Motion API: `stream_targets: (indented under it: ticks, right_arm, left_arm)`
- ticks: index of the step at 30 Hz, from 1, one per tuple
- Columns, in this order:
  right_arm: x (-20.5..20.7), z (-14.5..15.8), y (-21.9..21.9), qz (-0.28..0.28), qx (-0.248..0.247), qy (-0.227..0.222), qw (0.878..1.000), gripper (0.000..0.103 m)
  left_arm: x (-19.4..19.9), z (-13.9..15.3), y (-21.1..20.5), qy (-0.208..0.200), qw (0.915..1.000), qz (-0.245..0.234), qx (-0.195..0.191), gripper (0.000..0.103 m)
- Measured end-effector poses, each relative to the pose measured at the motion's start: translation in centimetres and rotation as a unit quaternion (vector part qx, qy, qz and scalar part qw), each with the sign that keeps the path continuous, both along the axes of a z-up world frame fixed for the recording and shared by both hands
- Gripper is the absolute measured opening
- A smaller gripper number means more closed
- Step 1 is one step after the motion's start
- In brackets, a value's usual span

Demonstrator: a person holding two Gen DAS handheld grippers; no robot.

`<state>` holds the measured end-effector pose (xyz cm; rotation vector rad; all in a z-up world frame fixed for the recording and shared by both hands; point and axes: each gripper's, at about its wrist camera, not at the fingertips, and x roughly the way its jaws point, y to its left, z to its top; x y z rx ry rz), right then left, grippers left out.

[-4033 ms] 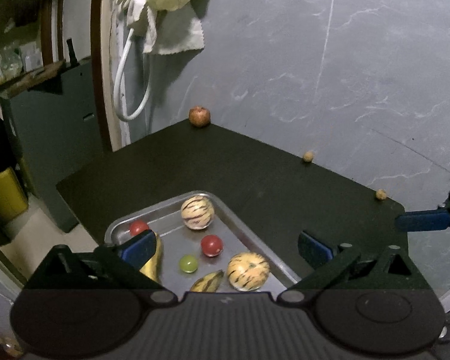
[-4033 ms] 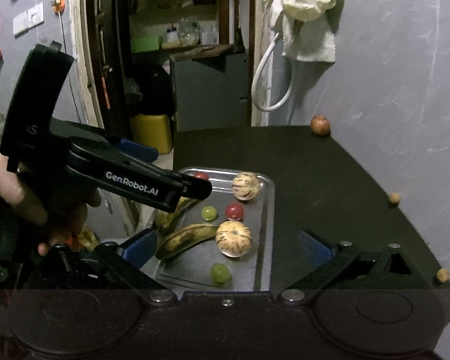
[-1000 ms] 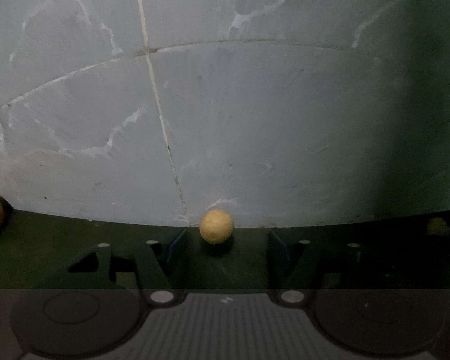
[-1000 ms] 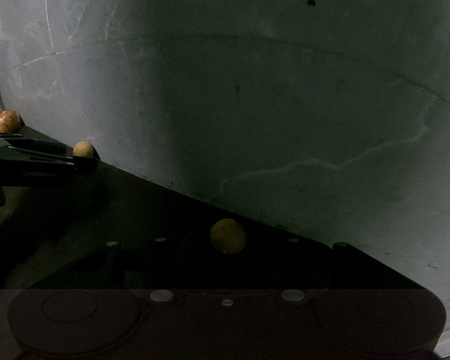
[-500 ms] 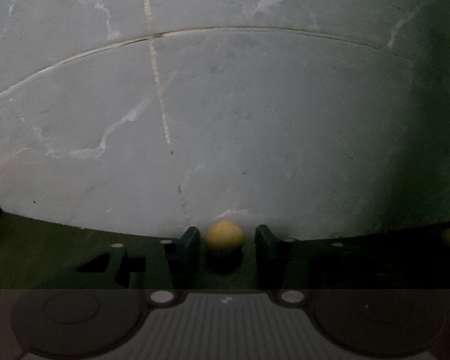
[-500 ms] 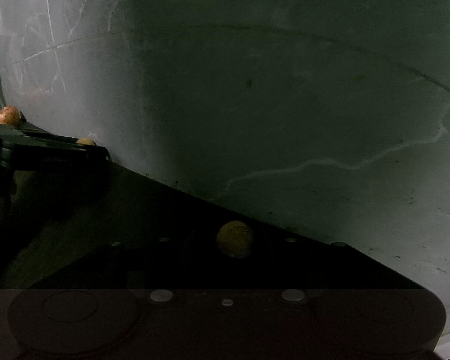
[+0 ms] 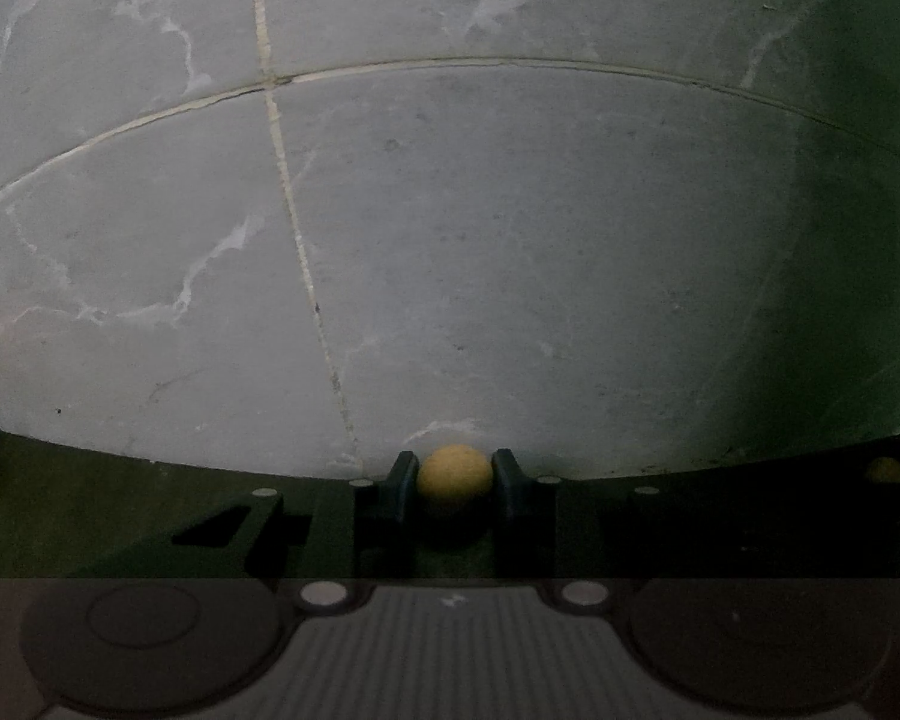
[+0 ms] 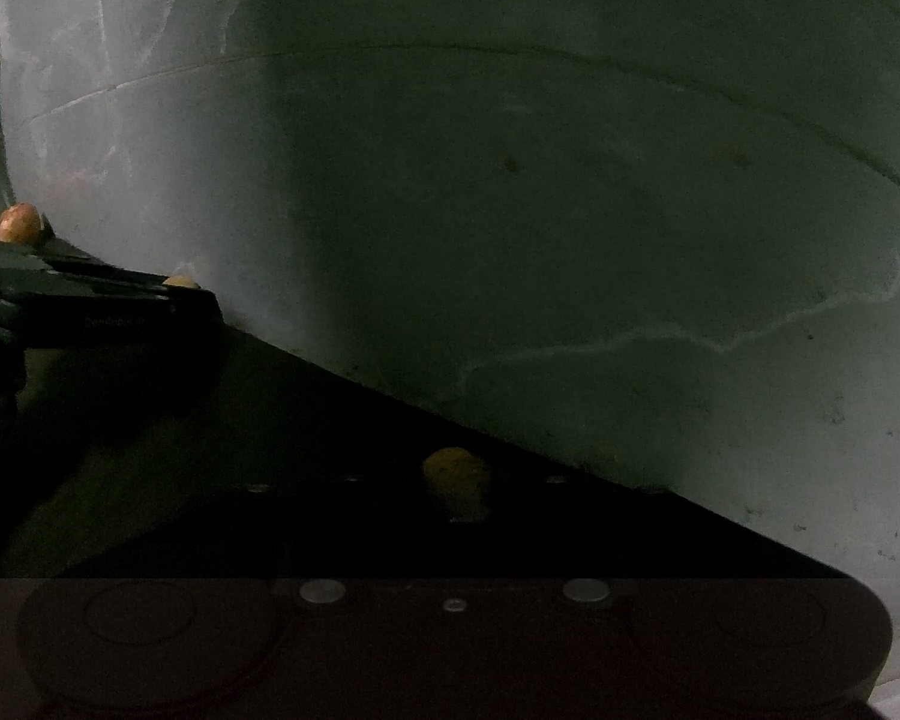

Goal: Organize fruits
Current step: 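Grasp a small tan round fruit with the left tool while the right tool grasps another, then carry both small tan fruits over the silver tray with both tools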

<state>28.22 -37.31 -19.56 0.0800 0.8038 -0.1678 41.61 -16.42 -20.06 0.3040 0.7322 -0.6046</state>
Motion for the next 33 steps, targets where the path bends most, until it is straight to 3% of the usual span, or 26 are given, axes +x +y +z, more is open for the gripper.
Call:
stream_targets:
  ticks: [8,18,26,33]
  right_arm:
    - [-0.5,0.9,0.1,0.017,0.01,-0.009,1.0,0.03]
    - [-1.9,4.0,1.4,0.065,0.032,-0.04,0.997,0.03]
    - [-3.9,7.9,2.9,0.131,0.044,-0.069,0.988,0.03]
    - [-4.8,11.8,6.2,0.203,0.045,-0.093,0.974,0.03]
  left_arm:
    - [-0.9,0.4,0.0,0.009,1.0,0.001,0.001,0.028]
    - [-4.4,4.7,1.5,0.003,0.9997,0.019,-0.012,0.028]
    - [-9.5,9.1,4.9,-0.017,0.9962,0.082,-0.023,0.028]
    - [-14.0,12.8,8.8,-0.035,0.9874,0.151,-0.034,0.028]
